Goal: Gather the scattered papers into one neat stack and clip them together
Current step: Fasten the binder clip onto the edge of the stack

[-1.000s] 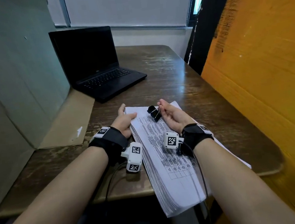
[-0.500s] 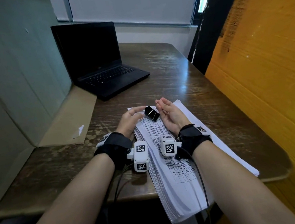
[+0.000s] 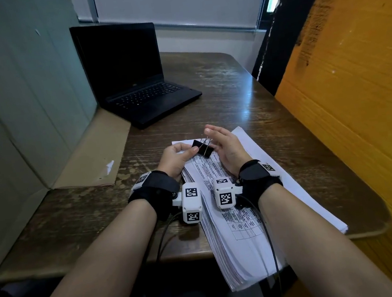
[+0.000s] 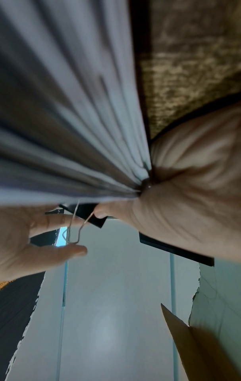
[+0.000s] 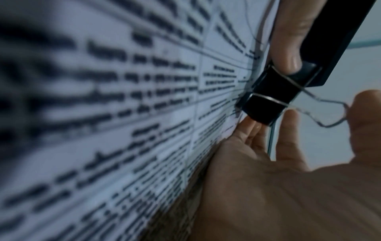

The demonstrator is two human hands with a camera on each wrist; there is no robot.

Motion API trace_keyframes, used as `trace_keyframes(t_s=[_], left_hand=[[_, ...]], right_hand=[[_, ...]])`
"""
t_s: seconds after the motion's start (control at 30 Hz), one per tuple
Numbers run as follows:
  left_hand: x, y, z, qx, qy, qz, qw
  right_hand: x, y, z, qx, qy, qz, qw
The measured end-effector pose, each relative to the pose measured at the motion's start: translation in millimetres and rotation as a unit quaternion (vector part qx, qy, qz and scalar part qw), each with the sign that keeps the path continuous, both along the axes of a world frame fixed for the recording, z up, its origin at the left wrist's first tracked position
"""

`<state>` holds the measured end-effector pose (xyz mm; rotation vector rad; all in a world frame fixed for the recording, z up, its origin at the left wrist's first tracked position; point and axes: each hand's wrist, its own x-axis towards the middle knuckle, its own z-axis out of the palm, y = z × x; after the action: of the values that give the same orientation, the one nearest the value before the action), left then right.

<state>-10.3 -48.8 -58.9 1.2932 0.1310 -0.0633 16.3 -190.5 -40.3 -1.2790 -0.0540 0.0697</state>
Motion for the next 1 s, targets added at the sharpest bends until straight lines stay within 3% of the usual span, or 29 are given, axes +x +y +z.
trace_keyframes(t_s=[0.1,0.2,0.6,0.7,0.9,1.0], left_hand=[[-0.1,0.3,-0.3,0.006,0.002,-0.011,1.000],[-1.0,0.6,-0.4,0.024,0.004,-0.015,1.000],[-3.3,-1.8,3.5,0.089,-0.007,-0.006,0.996],[-4.2,-1.3,5.1,0.081,-0.003,-0.013,0.997],[-5.3,-3.0,14.3,0.036,0.024,0.000,0.999],[-6.5,-3.6,23.0,-0.034,0.047,0.028,0.998]], right_hand=[[0.5,8.0,-1.8,-0.158,-0.010,-0.020,0.987],[2.5,13.2,-0.7,-0.253,-0.020,-0.092,0.963],[4.4,22.5,18.6,-0.405,-0.021,-0.174,0.897],[3.6,17.4,16.7,-0.393,-0.003,-0.191,0.899],[7.6,2.6,10.9,-0.218,0.054,-0.264,0.938],[14.9,1.5,4.8,-0.194,0.085,-0.263,0.941]])
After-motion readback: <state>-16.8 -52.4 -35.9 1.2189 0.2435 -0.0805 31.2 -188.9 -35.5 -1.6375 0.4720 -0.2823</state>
